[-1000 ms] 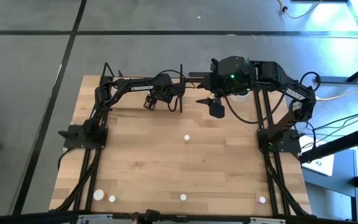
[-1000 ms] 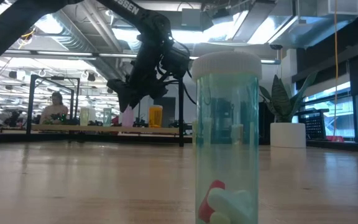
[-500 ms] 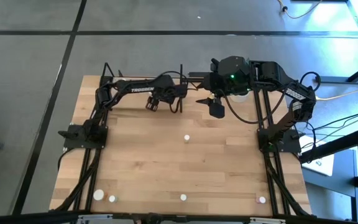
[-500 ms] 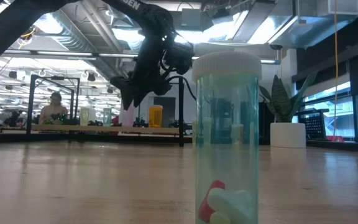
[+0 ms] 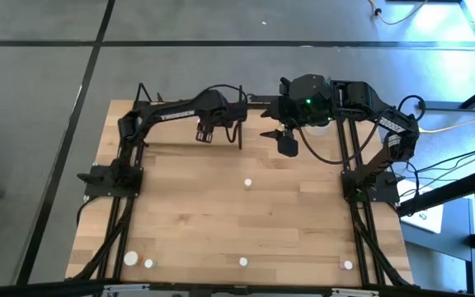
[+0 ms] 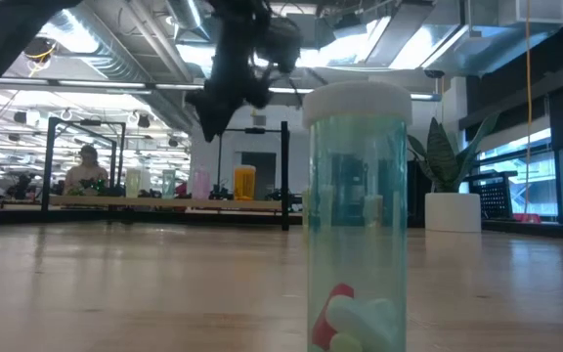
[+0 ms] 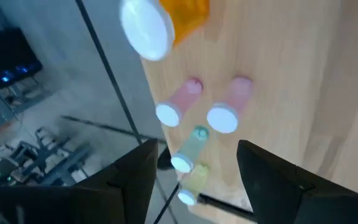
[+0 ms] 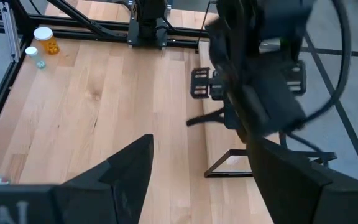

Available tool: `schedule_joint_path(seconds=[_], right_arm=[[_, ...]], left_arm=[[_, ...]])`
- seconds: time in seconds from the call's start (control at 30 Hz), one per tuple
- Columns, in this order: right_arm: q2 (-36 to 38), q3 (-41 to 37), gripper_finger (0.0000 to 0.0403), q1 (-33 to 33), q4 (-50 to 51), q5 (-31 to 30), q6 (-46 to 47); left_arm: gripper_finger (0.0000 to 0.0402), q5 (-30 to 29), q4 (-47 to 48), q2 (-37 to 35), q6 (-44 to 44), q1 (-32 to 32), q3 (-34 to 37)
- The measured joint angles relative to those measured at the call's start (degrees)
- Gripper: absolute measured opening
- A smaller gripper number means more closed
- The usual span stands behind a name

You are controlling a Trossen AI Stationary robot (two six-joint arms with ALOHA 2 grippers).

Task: Pick and place medicine bottles onto shelf by color
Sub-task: Put the bottom yellow pill bottle on the shelf and align it with the other yellow pill bottle

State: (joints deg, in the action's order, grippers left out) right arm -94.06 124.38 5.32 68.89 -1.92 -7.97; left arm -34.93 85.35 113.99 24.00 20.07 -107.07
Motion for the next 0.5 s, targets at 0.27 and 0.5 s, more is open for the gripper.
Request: schedule_joint_path(seconds=[0.27, 0.5], right_arm=[[0.0, 0.0, 0.0259, 0.0, -0.18, -0.01, 0.0], [0.0, 0.0, 0.0259, 0.02, -0.25, -0.02, -0.01]], left_arm=[[0.0214, 1.52, -1.17, -7.44, -6.2, -4.1, -0.04], [0.0213, 3.19, 0.38, -15.83, -17.85, -9.51, -0.04]])
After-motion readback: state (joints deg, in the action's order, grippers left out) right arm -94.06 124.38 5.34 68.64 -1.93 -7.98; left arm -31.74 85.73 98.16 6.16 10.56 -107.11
